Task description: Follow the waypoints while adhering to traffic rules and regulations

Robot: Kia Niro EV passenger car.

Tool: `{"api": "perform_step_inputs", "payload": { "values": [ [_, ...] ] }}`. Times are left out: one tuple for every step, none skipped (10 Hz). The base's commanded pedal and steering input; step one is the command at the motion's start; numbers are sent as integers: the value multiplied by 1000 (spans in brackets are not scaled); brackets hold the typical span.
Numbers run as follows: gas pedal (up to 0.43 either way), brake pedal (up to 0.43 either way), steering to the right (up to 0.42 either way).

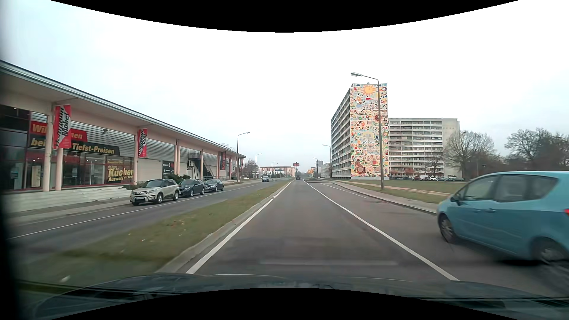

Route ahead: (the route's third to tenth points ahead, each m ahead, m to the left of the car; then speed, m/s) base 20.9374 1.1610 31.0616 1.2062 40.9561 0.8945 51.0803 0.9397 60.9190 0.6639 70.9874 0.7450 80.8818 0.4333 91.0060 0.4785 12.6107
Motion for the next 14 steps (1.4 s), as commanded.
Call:
{"api": "perform_step_inputs", "payload": {
  "values": [
    [130, 0, -3],
    [130, 0, -3],
    [130, 0, -4],
    [130, 0, -3],
    [130, 0, -3],
    [130, 0, -3],
    [130, 0, -3],
    [130, 0, -4],
    [138, 0, -3],
    [138, 0, -4],
    [138, 0, -4],
    [150, 0, -4],
    [157, 0, -4],
    [157, 0, -4]
  ]
}}
